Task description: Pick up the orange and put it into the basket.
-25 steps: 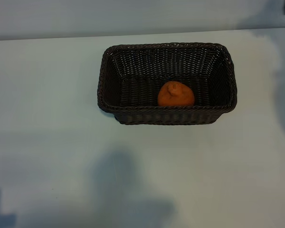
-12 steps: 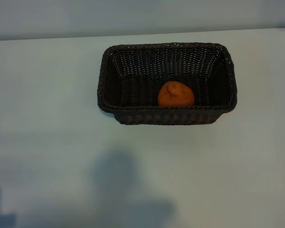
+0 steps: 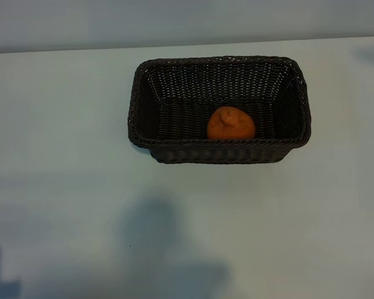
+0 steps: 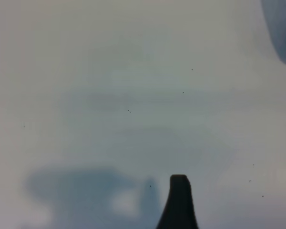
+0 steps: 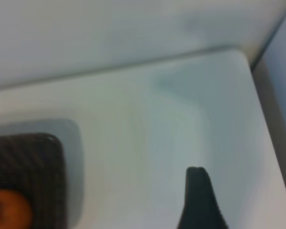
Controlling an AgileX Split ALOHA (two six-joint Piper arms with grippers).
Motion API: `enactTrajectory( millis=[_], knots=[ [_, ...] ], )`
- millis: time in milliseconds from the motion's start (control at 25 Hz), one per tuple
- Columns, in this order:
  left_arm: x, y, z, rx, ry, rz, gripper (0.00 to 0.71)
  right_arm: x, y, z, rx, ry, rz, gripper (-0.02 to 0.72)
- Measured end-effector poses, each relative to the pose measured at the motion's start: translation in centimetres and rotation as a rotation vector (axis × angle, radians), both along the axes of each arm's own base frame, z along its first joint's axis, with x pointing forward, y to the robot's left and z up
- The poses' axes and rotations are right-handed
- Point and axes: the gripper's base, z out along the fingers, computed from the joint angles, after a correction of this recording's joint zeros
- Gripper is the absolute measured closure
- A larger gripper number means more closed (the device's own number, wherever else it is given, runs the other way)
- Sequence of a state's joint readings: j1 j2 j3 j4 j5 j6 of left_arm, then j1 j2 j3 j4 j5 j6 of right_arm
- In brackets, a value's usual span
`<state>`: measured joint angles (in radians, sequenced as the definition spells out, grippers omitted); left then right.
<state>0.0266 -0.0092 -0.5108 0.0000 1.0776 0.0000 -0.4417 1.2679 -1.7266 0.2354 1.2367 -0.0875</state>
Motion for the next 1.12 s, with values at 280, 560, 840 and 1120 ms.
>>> enactTrajectory(
  millis=[280,560,840,1120],
  knots=[
    [0.0,0.0,0.0,0.0,0.0,0.0,0.116,-9.5,6.6,2.3,-0.09,-0.183,0.185,0.257],
    [0.0,0.0,0.0,0.0,0.0,0.0,0.116,-16.7,7.2,-0.1,-0.242,-0.218,0.137,0.257],
    [0.0,0.0,0.0,0.0,0.0,0.0,0.116,-22.1,7.1,-5.0,-0.295,-0.237,0.024,0.257],
    [0.0,0.0,0.0,0.0,0.0,0.0,0.116,-25.3,7.6,-10.2,-0.296,-0.309,0.009,0.257]
  ],
)
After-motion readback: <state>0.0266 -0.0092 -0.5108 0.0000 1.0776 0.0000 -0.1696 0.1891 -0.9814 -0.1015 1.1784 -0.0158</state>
